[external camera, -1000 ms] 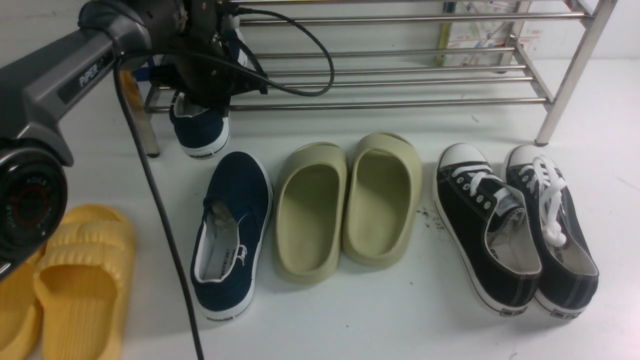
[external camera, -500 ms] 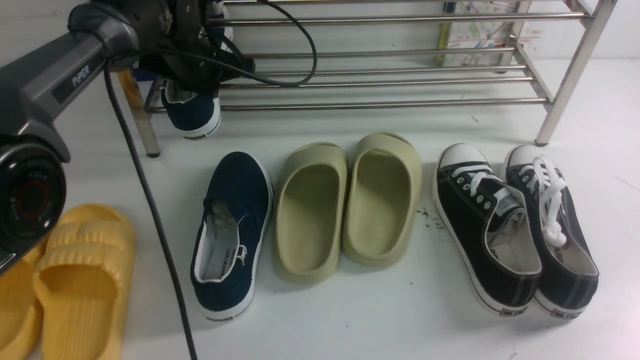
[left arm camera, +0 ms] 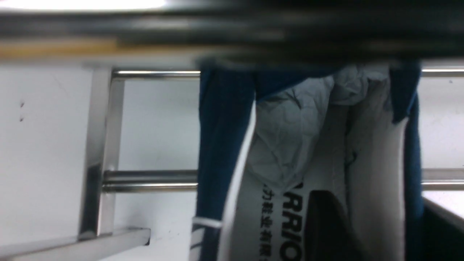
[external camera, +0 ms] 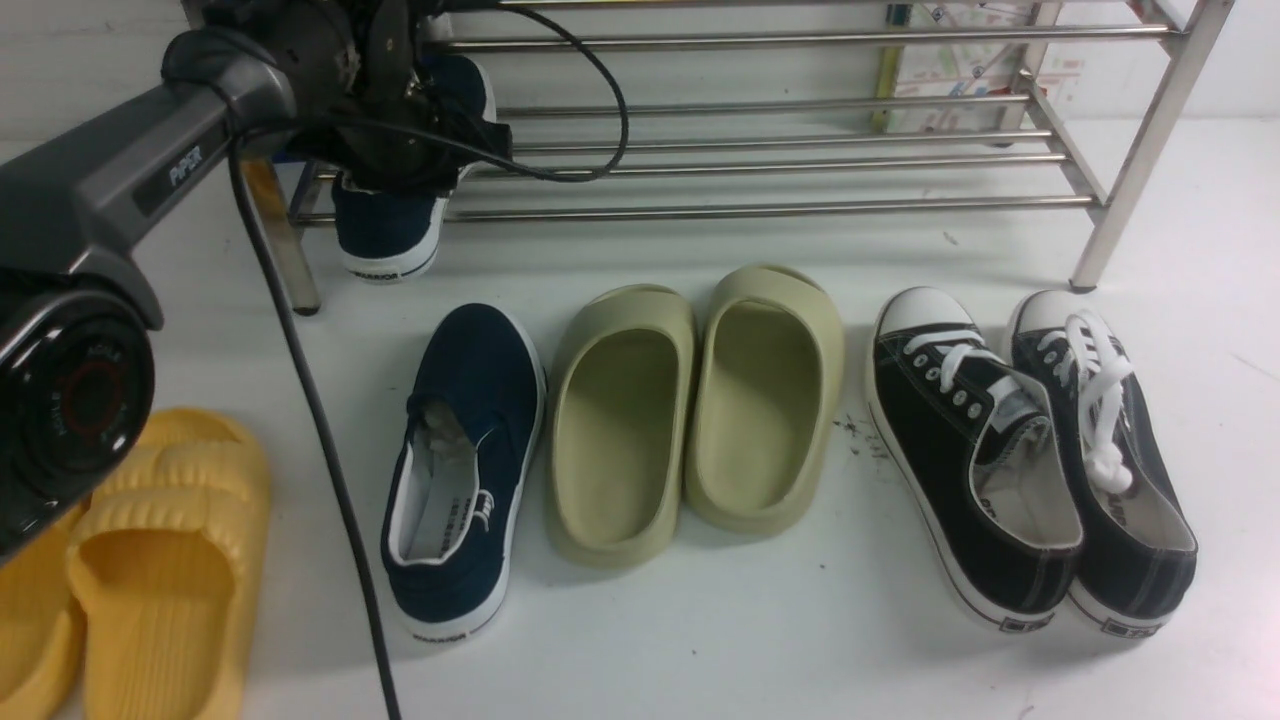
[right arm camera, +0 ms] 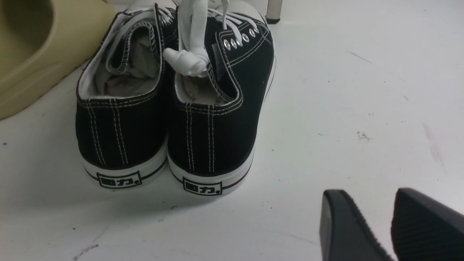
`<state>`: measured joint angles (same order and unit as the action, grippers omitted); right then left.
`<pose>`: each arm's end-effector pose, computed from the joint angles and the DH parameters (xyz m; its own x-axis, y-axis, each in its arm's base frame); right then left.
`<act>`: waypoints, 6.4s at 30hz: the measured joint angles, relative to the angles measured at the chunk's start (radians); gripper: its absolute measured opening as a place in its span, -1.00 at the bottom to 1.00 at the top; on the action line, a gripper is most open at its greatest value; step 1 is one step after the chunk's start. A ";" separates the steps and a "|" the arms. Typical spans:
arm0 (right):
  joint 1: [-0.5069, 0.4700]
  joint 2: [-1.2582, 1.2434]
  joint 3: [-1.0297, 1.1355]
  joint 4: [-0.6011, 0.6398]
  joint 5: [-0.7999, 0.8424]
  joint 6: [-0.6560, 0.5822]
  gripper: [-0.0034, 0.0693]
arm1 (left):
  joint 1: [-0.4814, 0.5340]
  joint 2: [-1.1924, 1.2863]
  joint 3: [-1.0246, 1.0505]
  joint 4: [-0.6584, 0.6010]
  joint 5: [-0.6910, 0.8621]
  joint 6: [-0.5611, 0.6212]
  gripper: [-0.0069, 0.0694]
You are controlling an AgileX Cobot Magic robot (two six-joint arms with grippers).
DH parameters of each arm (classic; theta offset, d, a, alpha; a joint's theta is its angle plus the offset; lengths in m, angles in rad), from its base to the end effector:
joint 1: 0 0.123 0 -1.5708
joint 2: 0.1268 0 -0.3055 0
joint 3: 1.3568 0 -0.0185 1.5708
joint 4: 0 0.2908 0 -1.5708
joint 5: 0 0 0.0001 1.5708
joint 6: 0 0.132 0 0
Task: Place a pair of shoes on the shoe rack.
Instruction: Use the left arm to put a shoe into the shoe rack, then use the left arm to grab the shoe closest to it, then use the left arm to put a shoe into the shoe rack
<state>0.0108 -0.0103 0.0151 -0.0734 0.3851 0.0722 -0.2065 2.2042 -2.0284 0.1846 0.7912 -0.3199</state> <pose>0.1109 -0.0024 0.1616 -0.2971 0.0009 -0.9548 0.0167 0.9999 -0.0042 0.5771 -0.1033 0.2369 -0.7583 -0.0318 -0.6512 -0.0221 0.9995 -0.0231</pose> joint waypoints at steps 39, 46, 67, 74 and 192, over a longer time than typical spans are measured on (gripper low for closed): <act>0.000 0.000 0.000 0.000 0.000 0.000 -0.24 | 0.023 -0.436 0.700 -0.015 -0.386 -0.144 -0.85; 0.000 0.000 0.000 -0.001 0.000 0.000 -0.24 | 0.033 -0.418 0.701 0.005 -0.521 -0.152 -0.85; 0.000 0.000 0.000 -0.003 0.000 0.000 -0.24 | 0.086 -0.365 0.701 0.009 -0.687 -0.154 -0.85; 0.000 0.000 0.000 -0.003 0.000 0.000 -0.24 | 0.091 -0.358 0.701 0.009 -0.742 -0.154 -0.85; 0.000 0.000 0.000 -0.003 0.000 0.000 -0.24 | -0.079 -0.391 0.545 -0.292 0.022 0.008 -0.80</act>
<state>0.0108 -0.0103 0.0151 -0.0760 0.3851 0.0722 -0.2859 1.8130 -1.4832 -0.1076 0.8136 -0.3120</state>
